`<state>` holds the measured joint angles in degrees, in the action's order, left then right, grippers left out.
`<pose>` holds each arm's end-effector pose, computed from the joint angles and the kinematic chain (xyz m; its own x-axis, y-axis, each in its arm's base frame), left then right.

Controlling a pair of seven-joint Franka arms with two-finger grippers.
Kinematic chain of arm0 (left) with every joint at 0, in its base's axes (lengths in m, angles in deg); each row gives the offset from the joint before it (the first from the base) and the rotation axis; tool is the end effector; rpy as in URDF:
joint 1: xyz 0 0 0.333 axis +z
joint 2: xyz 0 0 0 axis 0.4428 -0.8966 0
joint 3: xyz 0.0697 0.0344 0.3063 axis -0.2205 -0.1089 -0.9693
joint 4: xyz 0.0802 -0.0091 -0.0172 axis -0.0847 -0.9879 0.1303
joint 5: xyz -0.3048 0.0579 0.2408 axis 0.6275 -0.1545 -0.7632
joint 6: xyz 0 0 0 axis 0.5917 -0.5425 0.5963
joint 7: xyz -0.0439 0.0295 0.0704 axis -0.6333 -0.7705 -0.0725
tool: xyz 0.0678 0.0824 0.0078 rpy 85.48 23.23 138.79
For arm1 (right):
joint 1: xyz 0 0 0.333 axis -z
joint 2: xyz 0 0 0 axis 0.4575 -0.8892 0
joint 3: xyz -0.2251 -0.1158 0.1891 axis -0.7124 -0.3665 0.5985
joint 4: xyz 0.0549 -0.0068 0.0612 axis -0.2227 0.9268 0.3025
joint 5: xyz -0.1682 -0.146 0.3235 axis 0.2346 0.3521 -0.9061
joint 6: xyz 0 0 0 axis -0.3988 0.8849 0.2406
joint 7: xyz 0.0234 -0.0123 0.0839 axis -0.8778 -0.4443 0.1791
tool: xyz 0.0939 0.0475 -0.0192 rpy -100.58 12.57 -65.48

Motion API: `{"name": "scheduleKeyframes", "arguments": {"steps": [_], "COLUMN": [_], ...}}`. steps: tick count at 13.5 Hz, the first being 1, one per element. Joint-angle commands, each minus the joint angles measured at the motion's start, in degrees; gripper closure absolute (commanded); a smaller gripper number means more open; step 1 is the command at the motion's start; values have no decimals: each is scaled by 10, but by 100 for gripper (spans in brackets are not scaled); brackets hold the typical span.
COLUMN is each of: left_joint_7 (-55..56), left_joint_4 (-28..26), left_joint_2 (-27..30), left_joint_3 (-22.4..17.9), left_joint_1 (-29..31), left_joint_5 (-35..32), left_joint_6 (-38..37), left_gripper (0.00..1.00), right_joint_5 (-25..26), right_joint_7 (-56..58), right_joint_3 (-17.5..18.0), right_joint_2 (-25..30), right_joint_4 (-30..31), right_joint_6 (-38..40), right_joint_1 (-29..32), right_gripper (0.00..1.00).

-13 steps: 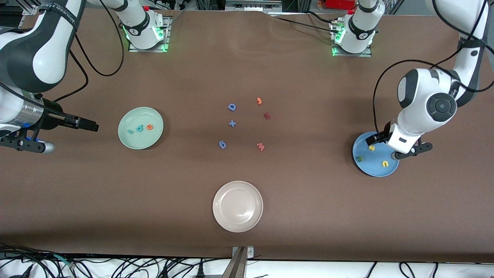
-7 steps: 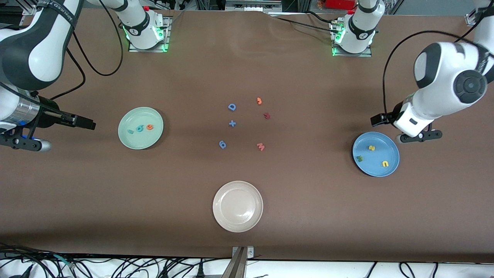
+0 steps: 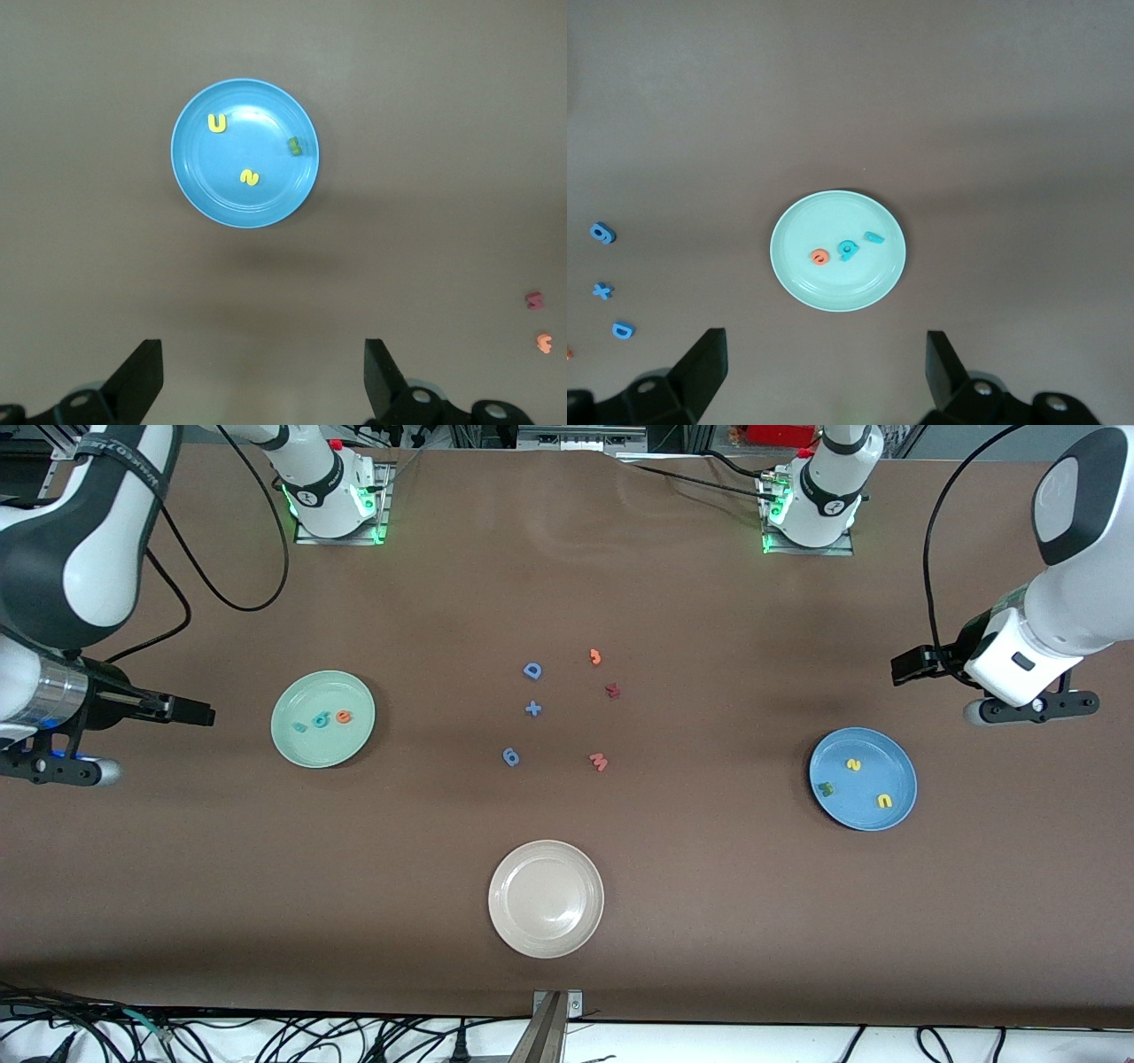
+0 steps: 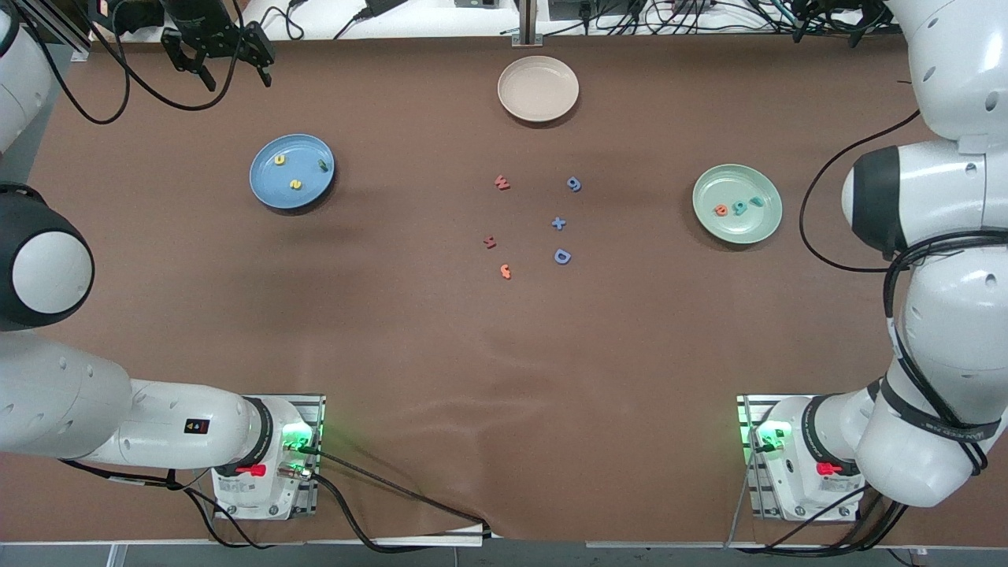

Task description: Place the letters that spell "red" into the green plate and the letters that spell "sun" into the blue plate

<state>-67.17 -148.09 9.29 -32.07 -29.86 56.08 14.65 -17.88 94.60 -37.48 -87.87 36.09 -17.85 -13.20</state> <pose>0.5703 -0.0355 0.5269 0.9811 0.1042 -0.1632 0.1022 -0.9946 -0.0207 0.6511 0.0200 0.5276 0.9689 -0.1250 -0.2137 -0.1308 -0.9913 -0.0131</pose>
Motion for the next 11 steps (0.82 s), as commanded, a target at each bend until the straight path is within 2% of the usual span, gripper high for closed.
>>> {"name": "scheduleKeyframes", "arguments": {"steps": [1,3,6,9,10,11], "left_joint_7": [-48,-54,-74,-75,-75,-75], "left_joint_4": [47,50,50,50,50,50], "left_joint_2": [-3,7,20,30,41,48], "left_joint_3": [-2,-2,-2,-3,-3,-8], "left_joint_1": [6,14,18,17,17,16], "left_joint_5": [3,-8,-7,-7,-8,-7], "left_joint_6": [-45,-52,-55,-55,-55,-61], "left_gripper": [0,0,0,0,0,0], "right_joint_5": [13,55,158,247,273,286], "right_joint_7": [4,4,0,0,-1,-1], "right_joint_3": [60,109,272,399,431,448], "right_joint_2": [1,4,38,71,83,99], "right_joint_4": [-47,-62,-74,-69,-57,-31], "right_joint_6": [31,29,24,8,-4,-24], "right_joint_1": [66,92,188,266,282,291], "right_gripper": [1,1,1,2,2,2]}}
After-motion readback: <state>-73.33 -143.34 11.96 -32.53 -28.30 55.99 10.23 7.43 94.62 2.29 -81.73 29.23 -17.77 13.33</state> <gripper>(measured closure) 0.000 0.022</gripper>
